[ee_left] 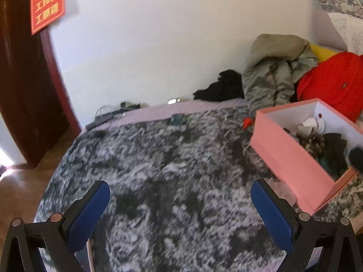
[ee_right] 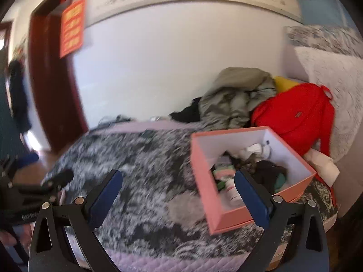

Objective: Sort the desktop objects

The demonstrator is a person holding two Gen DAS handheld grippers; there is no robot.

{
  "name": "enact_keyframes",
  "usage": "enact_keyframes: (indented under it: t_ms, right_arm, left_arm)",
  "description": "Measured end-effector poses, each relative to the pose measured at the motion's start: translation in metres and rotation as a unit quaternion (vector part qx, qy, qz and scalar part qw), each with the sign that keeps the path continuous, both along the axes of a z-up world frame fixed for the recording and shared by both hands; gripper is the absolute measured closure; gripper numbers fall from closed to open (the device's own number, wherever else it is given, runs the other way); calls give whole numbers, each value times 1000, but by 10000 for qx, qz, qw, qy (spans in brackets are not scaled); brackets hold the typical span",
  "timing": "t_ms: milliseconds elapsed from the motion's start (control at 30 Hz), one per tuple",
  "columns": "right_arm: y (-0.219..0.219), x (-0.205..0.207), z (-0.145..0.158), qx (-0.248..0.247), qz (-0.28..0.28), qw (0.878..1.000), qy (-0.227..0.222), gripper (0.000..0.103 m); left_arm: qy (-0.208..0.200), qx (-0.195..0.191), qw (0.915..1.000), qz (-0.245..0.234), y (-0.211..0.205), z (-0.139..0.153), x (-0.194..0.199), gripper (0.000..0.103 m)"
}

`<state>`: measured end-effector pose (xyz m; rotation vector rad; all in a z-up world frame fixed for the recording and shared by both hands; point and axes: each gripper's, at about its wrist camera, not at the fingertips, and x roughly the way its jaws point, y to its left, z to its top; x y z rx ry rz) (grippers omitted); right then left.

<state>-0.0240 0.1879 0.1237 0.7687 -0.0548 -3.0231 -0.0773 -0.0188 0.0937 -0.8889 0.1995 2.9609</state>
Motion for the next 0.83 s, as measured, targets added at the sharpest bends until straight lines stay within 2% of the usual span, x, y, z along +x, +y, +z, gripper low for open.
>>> enact_keyframes:
  t_ms: [300,633,733,833]
  right_arm:
    - [-56,-8,-22,283,527,9979,-258,2]
    - [-83,-42,-15,200,677,9973,-196,2]
    - [-92,-55,-11,201,743,9969,-127,2]
    - [-101,-73,-8,145,791,9967,-64,2]
  left_arm:
    - [-151,270,9989,350,-33,-15,-2,0]
    - [-106,322,9977,590,-57,-21,-19,0]
    - [-26,362,9975,603,-63,-23,-28,1]
    - [279,489,9974,448,-69,-23,-37,1]
